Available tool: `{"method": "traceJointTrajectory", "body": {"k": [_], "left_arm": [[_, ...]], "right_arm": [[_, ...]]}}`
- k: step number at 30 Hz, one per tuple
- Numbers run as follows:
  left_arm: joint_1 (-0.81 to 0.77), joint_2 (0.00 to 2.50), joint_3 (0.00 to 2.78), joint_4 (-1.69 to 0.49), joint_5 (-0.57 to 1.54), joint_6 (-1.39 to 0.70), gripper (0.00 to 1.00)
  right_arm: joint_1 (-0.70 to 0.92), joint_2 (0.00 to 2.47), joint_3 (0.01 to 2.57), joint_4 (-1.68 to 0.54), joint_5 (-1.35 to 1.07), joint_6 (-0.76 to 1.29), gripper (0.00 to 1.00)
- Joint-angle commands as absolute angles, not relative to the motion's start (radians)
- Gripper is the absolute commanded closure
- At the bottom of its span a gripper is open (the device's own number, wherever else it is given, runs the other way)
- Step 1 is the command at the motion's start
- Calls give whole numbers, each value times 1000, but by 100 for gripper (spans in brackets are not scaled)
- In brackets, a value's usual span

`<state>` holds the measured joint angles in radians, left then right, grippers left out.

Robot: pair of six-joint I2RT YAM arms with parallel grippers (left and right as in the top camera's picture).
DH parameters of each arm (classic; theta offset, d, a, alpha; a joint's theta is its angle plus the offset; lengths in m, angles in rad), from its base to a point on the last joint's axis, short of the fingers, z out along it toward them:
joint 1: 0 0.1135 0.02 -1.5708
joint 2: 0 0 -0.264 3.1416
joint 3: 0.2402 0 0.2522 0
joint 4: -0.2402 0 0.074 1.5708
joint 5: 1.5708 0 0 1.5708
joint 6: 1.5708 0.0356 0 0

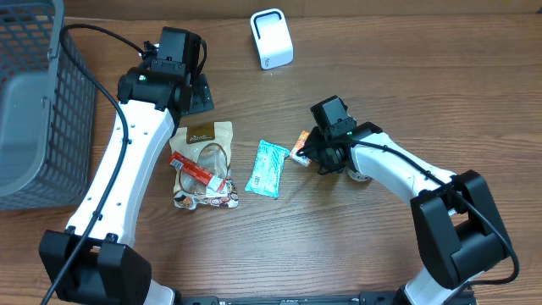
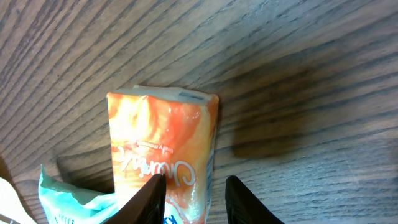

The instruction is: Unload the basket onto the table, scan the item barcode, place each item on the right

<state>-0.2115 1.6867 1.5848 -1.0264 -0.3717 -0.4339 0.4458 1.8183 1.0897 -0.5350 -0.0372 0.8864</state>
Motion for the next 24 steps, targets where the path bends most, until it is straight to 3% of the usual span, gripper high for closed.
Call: {"method": "traceJointTrajectory", "body": {"k": [1, 13, 16, 20, 24], "left_arm": [[-210, 1673, 1600, -1028, -387, -415, 0], [-210, 1673, 1600, -1028, -387, -415, 0], [-210, 1673, 1600, -1028, -387, -415, 0], [-210, 1673, 1600, -1028, -387, -415, 1], [-210, 1673, 1600, -1028, -384, -415, 0]], "right_arm": [[443, 1832, 1079, -530, -20, 915, 67], [443, 1845, 1029, -467, -17, 944, 73], [443, 1845, 1023, -463, -17, 943, 82], [443, 1845, 1023, -461, -18, 942, 85], [437, 1838, 1034, -470, -35, 888, 96]]}}
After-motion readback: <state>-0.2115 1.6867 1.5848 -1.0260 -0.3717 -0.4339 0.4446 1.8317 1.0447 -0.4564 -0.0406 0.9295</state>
